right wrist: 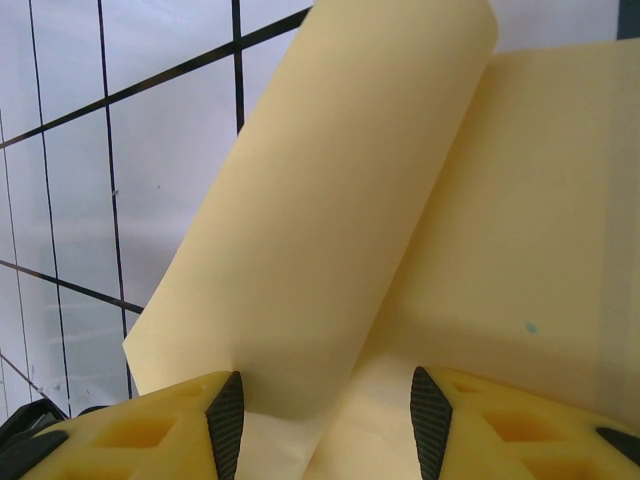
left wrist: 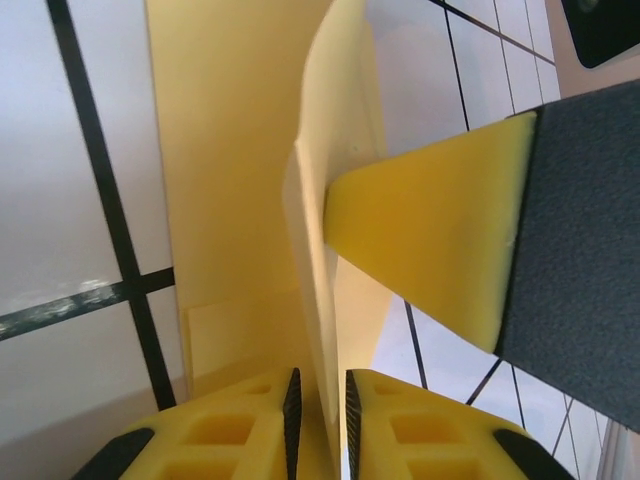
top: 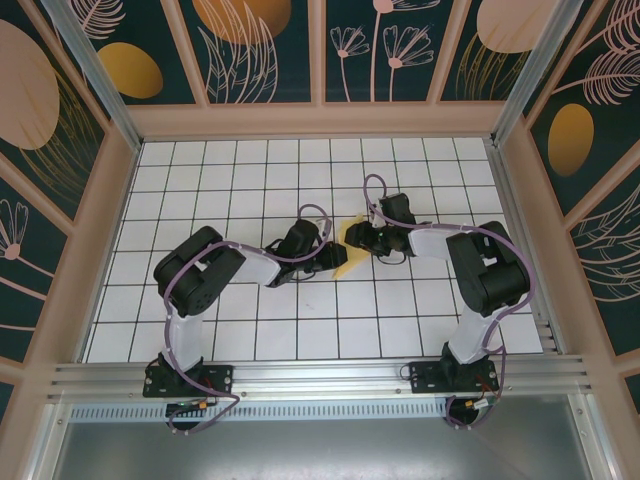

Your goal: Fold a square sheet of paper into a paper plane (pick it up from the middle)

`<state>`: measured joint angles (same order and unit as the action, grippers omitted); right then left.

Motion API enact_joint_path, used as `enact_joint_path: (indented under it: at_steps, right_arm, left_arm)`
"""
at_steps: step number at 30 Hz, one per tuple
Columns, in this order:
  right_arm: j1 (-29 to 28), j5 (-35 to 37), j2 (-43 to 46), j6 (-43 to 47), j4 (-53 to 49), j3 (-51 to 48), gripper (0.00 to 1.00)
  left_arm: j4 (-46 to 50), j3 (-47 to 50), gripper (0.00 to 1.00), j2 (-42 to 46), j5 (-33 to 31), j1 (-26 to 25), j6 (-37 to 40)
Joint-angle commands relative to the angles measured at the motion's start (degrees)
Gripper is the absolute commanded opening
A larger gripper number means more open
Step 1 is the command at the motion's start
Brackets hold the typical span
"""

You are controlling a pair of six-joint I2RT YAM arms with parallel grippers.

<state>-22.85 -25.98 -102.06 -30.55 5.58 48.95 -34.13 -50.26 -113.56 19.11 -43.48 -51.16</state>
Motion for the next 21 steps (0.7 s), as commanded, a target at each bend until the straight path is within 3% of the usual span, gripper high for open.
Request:
enact_joint_path:
  at_steps: [1,21]
  right_arm:
    - [0.38,1.72,-1.21,-0.30,-1.08,-1.97,0.50]
    - [1.23,-2.26,6.02,2.54,-0.22,-2.12,0.51]
  left_arm:
    - [-1.37,-1.25,0.18,-1.04,1.79,0.33,0.88]
    - [-5.21,1.21,0.09,-1.72,2.51,1.86,-2.72]
